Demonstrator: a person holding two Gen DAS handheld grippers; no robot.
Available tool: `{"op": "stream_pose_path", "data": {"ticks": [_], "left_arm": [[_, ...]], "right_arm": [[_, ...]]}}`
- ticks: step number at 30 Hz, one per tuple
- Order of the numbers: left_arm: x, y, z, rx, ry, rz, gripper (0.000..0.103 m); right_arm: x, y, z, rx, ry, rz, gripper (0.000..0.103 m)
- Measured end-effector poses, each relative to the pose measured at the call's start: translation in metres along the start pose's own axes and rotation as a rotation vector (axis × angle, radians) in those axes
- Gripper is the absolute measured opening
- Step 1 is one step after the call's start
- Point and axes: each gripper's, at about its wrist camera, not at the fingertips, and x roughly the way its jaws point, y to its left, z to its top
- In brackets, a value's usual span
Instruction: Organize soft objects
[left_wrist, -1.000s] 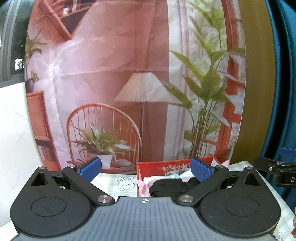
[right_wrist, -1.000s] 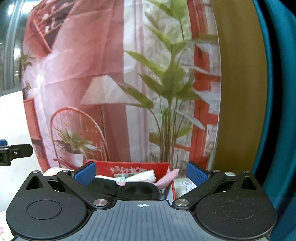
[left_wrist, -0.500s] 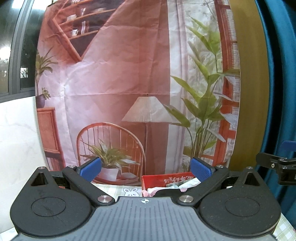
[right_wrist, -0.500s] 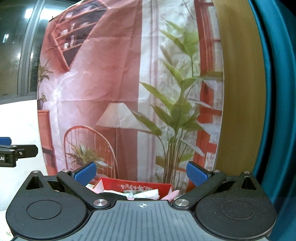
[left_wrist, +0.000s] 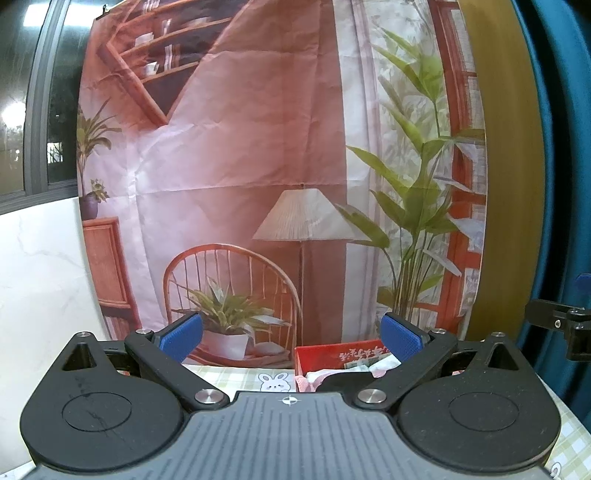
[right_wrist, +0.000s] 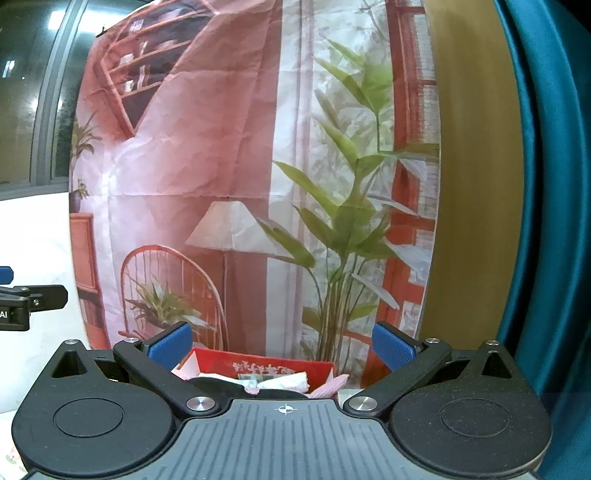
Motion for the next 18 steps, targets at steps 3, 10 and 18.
{"op": "stream_pose_path", "data": {"ticks": [3,10,18], "left_arm": [[0.0007,0.0009,-0.0016,-0.001,0.005,-0.002,0.103],[0.0020,0.0030,-0.0024,0.004,0.007,-0.006,0.103],[0.0049,0.0031,-0.0033,0.004,0.018,-0.004,0.103]], "right_arm": [[0.0021,-0.0010,-0.0017,-0.002,0.011,0.001,0.103],[0.0042,-0.0009,-0.0050,-0.005,0.024,-0.005,0.103],[0.0044,-0.0015,-0.0050,-0.004,0.026,-0.003,0.103]]}}
